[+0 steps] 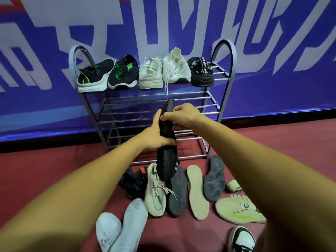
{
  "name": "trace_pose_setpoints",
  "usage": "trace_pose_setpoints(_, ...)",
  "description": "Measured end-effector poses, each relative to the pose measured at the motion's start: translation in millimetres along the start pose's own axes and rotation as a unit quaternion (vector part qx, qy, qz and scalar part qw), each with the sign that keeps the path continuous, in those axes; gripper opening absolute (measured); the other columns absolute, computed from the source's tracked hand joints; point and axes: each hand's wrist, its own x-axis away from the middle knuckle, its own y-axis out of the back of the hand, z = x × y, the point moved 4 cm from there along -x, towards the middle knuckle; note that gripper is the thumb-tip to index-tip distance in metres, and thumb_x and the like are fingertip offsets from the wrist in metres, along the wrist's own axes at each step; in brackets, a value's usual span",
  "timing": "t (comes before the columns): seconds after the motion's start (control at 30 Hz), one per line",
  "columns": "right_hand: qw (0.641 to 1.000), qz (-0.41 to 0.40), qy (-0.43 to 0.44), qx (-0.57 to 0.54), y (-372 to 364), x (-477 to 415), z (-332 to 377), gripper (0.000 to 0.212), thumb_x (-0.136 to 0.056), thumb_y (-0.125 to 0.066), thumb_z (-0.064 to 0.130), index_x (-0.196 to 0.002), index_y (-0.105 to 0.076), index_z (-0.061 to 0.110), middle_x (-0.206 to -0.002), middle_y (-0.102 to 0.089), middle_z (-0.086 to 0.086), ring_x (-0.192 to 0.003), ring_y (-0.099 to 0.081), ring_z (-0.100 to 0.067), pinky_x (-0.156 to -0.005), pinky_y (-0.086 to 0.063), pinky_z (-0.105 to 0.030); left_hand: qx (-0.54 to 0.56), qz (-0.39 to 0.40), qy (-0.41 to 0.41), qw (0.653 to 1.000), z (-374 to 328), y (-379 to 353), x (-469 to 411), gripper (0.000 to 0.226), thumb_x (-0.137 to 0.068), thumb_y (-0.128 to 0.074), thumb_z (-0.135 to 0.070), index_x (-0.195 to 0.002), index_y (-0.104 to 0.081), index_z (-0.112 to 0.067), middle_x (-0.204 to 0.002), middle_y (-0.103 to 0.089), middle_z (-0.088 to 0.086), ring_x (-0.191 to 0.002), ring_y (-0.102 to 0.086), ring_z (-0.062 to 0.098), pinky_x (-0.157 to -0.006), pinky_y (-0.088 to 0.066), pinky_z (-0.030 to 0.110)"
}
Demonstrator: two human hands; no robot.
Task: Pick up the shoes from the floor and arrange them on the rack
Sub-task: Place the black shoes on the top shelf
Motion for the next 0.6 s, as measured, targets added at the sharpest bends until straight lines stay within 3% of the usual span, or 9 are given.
trace_pose_setpoints(0.1, 0.996, 0.053, 0.027, -0.071, -2, 1, 3, 0.034, -0.080, -0.079, 0.037, -0.069, -0.056, 0.015, -0.063, -0.062, -0.007, -0.053, -0.054, -0.016, -0.052, -0.042, -0.023, 0.073, -0.027, -0.018, 0.997, -3, 7, -4, 0.133, -0.069, -0.087, -0.017, -0.155, 0.012, -0.035, -0.137, -0.053, -0.008, -0.121, -0.056, 0.012, -0.094, -0.048, 0.027)
trace_pose_setpoints(0.17, 0.991, 0.082, 0.018, -0.104, 1, -1, 1, 0.031, -0.085, -0.075, 0.039, -0.084, -0.060, 0.012, -0.074, -0.064, -0.011, -0.056, -0.052, -0.016, -0.050, -0.040, -0.022, 0.113, -0.037, -0.025, 0.993, -6, 15, -4, 0.123, -0.069, -0.086, -0.010, -0.155, -0.003, -0.038, -0.132, -0.060, -0.003, -0.105, -0.064, 0.008, -0.076, -0.054, 0.023)
trace_pose_setpoints(0.27, 0.996, 0.082, -0.011, -0.024, 6, -6, -10, 0.051, -0.084, -0.068, 0.055, -0.101, -0.064, 0.007, -0.083, -0.065, -0.009, -0.062, -0.052, -0.017, -0.053, -0.041, -0.026, 0.161, -0.046, 0.003, 0.986, -11, 26, 4, 0.091, -0.073, -0.083, -0.005, -0.144, -0.032, -0.029, -0.108, -0.068, -0.002, -0.071, -0.065, -0.001, -0.049, -0.046, 0.011)
trace_pose_setpoints(0.33, 0.993, 0.096, -0.018, 0.060, 4, -5, -18, 0.063, -0.086, -0.058, 0.066, -0.110, -0.062, 0.009, -0.091, -0.063, -0.006, -0.072, -0.057, -0.018, -0.063, -0.047, -0.031, 0.215, -0.022, 0.000, 0.976, -18, 28, 9, 0.064, -0.077, -0.075, 0.008, -0.130, -0.046, -0.016, -0.089, -0.070, 0.001, -0.059, -0.064, 0.005, -0.042, -0.042, 0.011)
trace_pose_setpoints(0.4, 0.990, 0.127, -0.039, 0.056, 2, 1, -25, 0.070, -0.086, -0.055, 0.069, -0.122, -0.062, 0.010, -0.097, -0.062, -0.003, -0.082, -0.061, -0.018, -0.076, -0.051, -0.033, 0.271, 0.011, -0.002, 0.963, -27, 26, 15, 0.050, -0.080, -0.066, 0.017, -0.122, -0.051, -0.007, -0.072, -0.067, 0.002, -0.043, -0.058, 0.004, -0.038, -0.040, 0.012)
trace_pose_setpoints(0.43, 0.989, 0.137, -0.043, 0.029, 2, 5, -26, 0.069, -0.086, -0.056, 0.068, -0.121, -0.064, 0.009, -0.090, -0.062, -0.001, -0.077, -0.061, -0.017, -0.073, -0.051, -0.031, 0.288, 0.019, 0.000, 0.957, -28, 26, 16, 0.048, -0.081, -0.063, 0.019, -0.122, -0.052, -0.003, -0.070, -0.066, 0.003, -0.040, -0.056, 0.004, -0.037, -0.040, 0.012)
trace_pose_setpoints(0.5, 0.991, 0.128, -0.025, 0.002, 5, 8, -23, 0.065, -0.086, -0.059, 0.066, -0.111, -0.067, 0.006, -0.075, -0.060, 0.002, -0.064, -0.057, -0.013, -0.063, -0.046, -0.026, 0.315, 0.020, 0.006, 0.949, -28, 25, 17, 0.049, -0.081, -0.062, 0.018, -0.126, -0.053, 0.000, -0.085, -0.069, 0.011, -0.048, -0.063, 0.008, -0.040, -0.043, 0.014)
trace_pose_setpoints(0.6, 0.997, 0.081, -0.001, 0.009, 10, 10, -17, 0.060, -0.083, -0.062, 0.067, -0.097, -0.064, 0.008, -0.069, -0.056, 0.003, -0.059, -0.051, -0.011, -0.058, -0.038, -0.025, 0.337, 0.015, 0.008, 0.942, -27, 29, 18, 0.050, -0.080, -0.064, 0.014, -0.125, -0.060, -0.008, -0.109, -0.071, 0.014, -0.087, -0.071, 0.021, -0.053, -0.051, 0.020)
